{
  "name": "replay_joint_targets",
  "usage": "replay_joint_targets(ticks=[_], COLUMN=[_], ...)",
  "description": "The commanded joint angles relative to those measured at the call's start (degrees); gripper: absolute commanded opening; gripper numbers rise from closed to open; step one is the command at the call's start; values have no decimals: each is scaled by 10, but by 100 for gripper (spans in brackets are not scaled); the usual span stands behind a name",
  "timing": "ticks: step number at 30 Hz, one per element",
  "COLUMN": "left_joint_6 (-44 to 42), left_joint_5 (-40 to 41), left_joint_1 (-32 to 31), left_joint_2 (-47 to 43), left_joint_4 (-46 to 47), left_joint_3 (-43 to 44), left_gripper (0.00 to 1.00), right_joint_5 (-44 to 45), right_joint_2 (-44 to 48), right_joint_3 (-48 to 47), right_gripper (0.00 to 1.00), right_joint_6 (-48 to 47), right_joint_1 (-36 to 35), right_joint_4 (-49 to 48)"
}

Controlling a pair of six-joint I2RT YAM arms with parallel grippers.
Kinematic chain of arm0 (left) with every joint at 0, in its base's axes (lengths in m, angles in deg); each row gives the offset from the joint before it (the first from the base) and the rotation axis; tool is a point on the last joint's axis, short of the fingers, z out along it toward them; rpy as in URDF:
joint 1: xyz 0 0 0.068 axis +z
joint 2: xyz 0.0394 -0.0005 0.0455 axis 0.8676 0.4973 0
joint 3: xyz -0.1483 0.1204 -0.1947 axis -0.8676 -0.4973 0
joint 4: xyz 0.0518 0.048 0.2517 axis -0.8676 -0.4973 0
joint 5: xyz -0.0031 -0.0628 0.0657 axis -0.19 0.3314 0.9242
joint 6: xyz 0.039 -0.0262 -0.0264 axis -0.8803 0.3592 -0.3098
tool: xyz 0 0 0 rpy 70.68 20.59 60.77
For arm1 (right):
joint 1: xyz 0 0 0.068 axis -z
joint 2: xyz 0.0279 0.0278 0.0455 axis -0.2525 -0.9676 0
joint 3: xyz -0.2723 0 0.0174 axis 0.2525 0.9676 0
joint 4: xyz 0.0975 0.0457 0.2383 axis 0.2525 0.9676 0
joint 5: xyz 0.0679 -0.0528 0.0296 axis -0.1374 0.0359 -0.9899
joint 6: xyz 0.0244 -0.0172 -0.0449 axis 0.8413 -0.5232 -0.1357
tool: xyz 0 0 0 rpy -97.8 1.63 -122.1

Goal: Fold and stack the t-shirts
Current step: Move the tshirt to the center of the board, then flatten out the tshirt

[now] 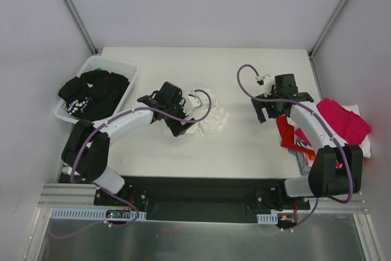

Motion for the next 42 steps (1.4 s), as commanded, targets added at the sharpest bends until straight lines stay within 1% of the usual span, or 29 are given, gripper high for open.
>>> replay_joint_targets(ticks=[1,9,14,23,26,27,28,29,31,32,34,35,36,42], left_joint_6=[16,18,16,23,23,24,24,24,24,22,22,23,23,22], left_joint_5=[-38,-74,-61,-56,-57,-57,-59,-57,-52,-53,-53,-48,-45,-17], left_joint_1=[-10,-21,-23,-23,-23,-23,-23,-23,-23,-23,-23,-23,-23,-23], left_joint_2=[-11,18,34,37,44,45,48,50,54,56,59,60,61,36], left_joint_4=[0,0,3,13,15,14,14,15,15,15,15,15,15,15], left_joint_3=[20,39,42,41,44,44,45,46,47,47,48,49,50,60], left_gripper=[89,85,83,85,79,78,75,69,64,48,30,8,0,0], right_joint_5=[1,4,2,2,2,2,2,2,2,2,2,2,2,1], right_joint_2=[-1,7,8,12,16,17,18,18,18,17,14,13,13,13], right_joint_3=[-22,-19,-19,-18,-18,-18,-18,-18,-18,-18,-19,-19,-19,-18], right_gripper=[96,96,96,97,96,96,97,97,96,97,97,97,97,97], right_joint_6=[-6,-5,-4,-3,-3,-3,-3,-3,-3,-3,-3,-3,-3,-3], right_joint_1=[-1,-2,-2,-2,-2,-2,-2,-1,-2,-1,-1,-3,-2,-1], right_joint_4=[10,7,7,4,4,4,4,4,4,4,5,6,7,6])
